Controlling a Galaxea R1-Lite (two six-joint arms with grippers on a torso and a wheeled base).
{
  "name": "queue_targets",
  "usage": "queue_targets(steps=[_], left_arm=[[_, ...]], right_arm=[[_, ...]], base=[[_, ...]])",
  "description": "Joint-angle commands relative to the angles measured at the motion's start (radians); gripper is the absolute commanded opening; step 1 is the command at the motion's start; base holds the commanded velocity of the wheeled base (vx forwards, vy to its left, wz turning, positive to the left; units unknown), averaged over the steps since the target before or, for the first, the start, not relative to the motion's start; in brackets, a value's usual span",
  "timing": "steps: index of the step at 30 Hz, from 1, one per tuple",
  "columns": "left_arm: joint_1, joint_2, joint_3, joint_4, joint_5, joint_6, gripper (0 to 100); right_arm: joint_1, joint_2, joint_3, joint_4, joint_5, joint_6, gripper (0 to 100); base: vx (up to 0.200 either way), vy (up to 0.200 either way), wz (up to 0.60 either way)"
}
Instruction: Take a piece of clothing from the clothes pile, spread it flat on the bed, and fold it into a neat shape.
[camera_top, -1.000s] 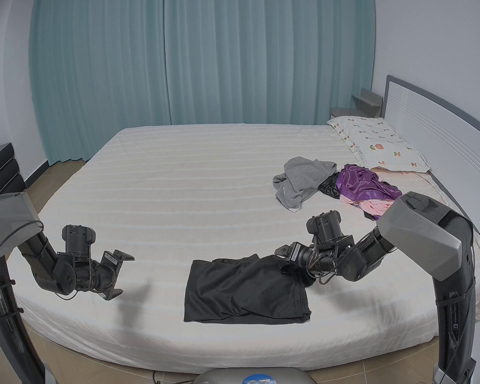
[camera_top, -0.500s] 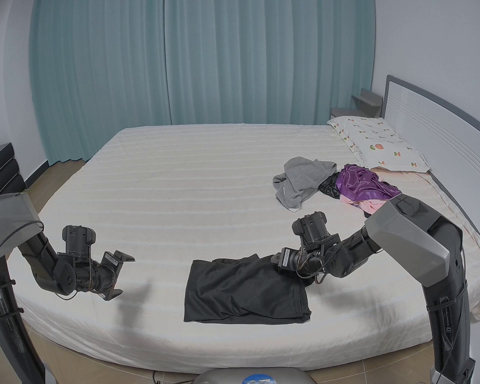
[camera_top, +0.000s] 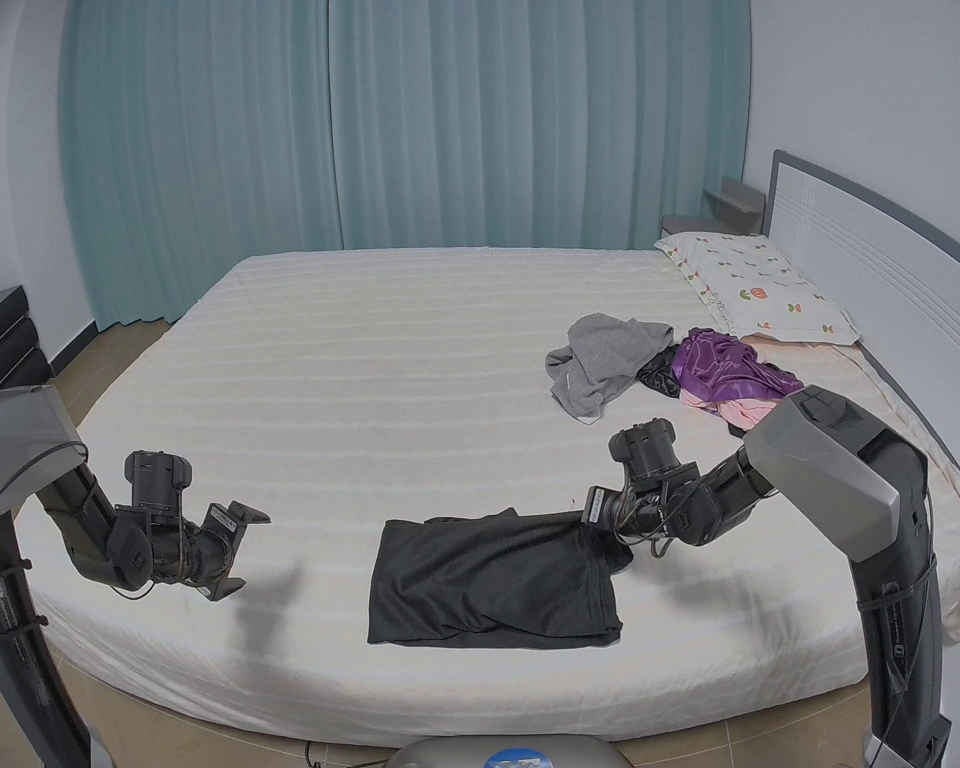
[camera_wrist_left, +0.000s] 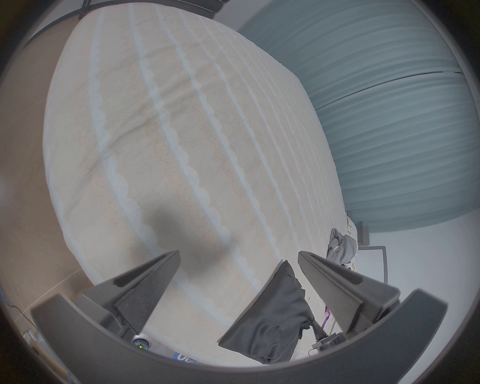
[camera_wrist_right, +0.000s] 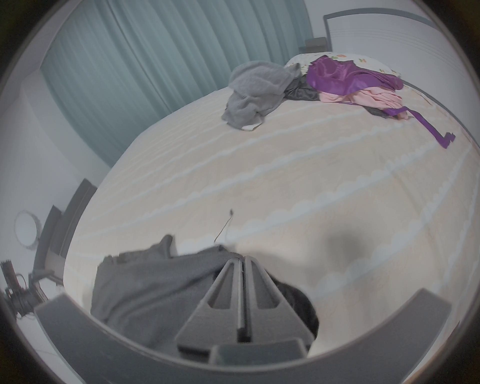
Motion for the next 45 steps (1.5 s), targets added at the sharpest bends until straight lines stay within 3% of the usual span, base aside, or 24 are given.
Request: queue_targets(steps=[1, 4, 12, 13, 18, 20, 22, 29, 33, 45], left_arm=[[-0.008, 0.005, -0.007, -0.002, 0.003, 0.008, 100], [-0.022, 0.005, -0.016, 0.0, 0.003, 0.027, 100], [-0.107, 0.025, -0.059, 0.001, 0.011, 0.027, 100], [-0.119, 0.026, -0.063, 0.001, 0.015, 0.027, 100], [-0.168, 0.039, -0.088, 0.001, 0.026, 0.027, 100], [-0.217, 0.072, -0.174, 0.009, 0.026, 0.024, 100], [-0.237, 0.091, -0.215, 0.01, 0.027, 0.027, 100], [-0.283, 0.146, -0.281, 0.003, 0.038, 0.027, 100], [-0.283, 0.149, -0.283, 0.001, 0.049, 0.024, 100], [-0.285, 0.152, -0.284, 0.001, 0.049, 0.024, 100]], right_arm=[[-0.04, -0.005, -0.01, -0.033, 0.009, 0.027, 0], [-0.049, 0.003, -0.007, -0.079, 0.028, 0.07, 0], [-0.064, 0.017, -0.006, -0.098, 0.1, 0.064, 0], [-0.069, 0.018, -0.006, -0.103, 0.106, 0.064, 100], [-0.089, 0.003, 0.034, -0.155, 0.118, 0.076, 100], [-0.104, -0.092, 0.224, -0.299, 0.201, 0.072, 100], [-0.098, -0.128, 0.323, -0.374, 0.229, 0.072, 100], [-0.012, -0.169, 0.58, -0.509, 0.252, 0.078, 100], [0.026, -0.166, 0.625, -0.564, 0.267, 0.129, 100], [0.049, -0.171, 0.697, -0.61, 0.262, 0.127, 100]], base=[[0.0, 0.0, 0.0], [0.0, 0.0, 0.0], [0.0, 0.0, 0.0], [0.0, 0.0, 0.0], [0.0, 0.0, 0.0], [0.0, 0.0, 0.0], [0.0, 0.0, 0.0], [0.0, 0.0, 0.0], [0.0, 0.0, 0.0], [0.0, 0.0, 0.0]])
